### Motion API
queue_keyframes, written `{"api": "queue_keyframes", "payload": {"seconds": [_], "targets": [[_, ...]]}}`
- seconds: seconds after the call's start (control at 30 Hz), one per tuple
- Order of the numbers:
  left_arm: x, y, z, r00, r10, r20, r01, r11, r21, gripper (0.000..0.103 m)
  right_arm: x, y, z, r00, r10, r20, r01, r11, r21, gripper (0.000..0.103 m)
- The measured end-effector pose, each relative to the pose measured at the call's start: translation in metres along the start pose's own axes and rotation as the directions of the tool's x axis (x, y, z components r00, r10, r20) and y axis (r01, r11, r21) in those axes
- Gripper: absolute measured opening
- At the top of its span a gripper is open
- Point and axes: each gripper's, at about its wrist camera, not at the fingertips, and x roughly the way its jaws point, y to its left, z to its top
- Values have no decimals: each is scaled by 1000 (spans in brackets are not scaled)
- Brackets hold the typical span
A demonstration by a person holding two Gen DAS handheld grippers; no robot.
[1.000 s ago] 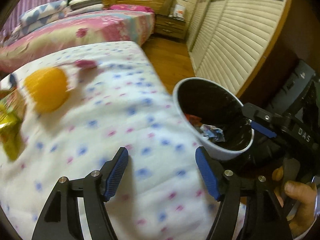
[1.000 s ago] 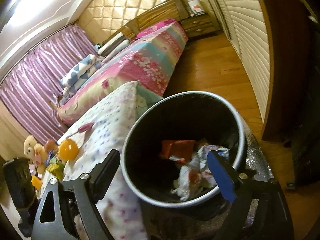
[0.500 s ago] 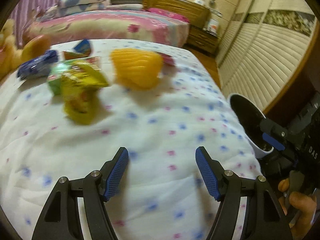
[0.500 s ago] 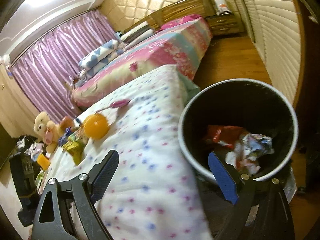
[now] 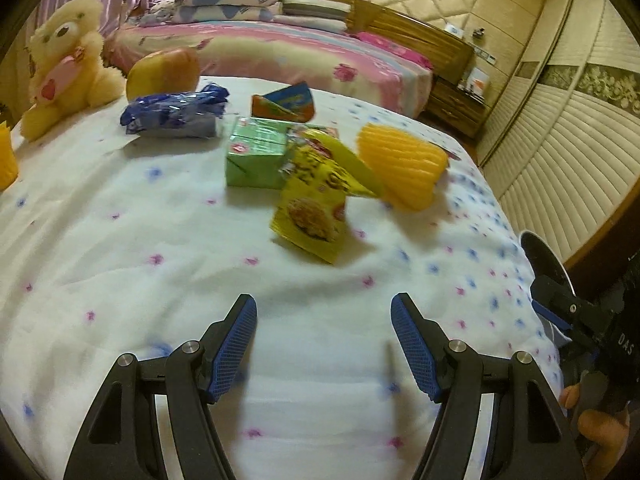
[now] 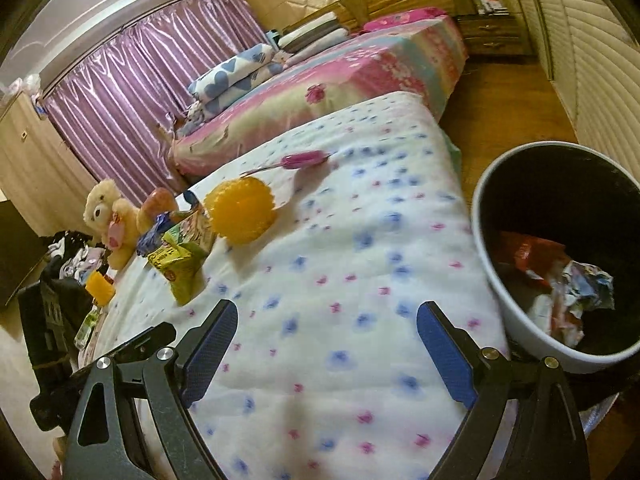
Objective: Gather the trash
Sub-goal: 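Move both tools back over the yellow wrapper and yellow foam net on the bed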
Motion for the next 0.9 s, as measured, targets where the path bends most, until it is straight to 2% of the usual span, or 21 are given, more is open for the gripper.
{"api": "queue_keyframes", "payload": {"seconds": [0.23,0.37,0.9], "targets": [[13,5,12,1000,12,0,-12,1000,-13,69,17,14,6,999,21,-26,-21,999,-29,94],[20,6,20,1000,9,5,-9,1000,-16,69,28,19,14,997,63,-40,-64,998,-25,94],[44,14,40,1000,21,6,-21,1000,-12,68,80,49,48,988,132,-83,-139,986,-87,94]]}}
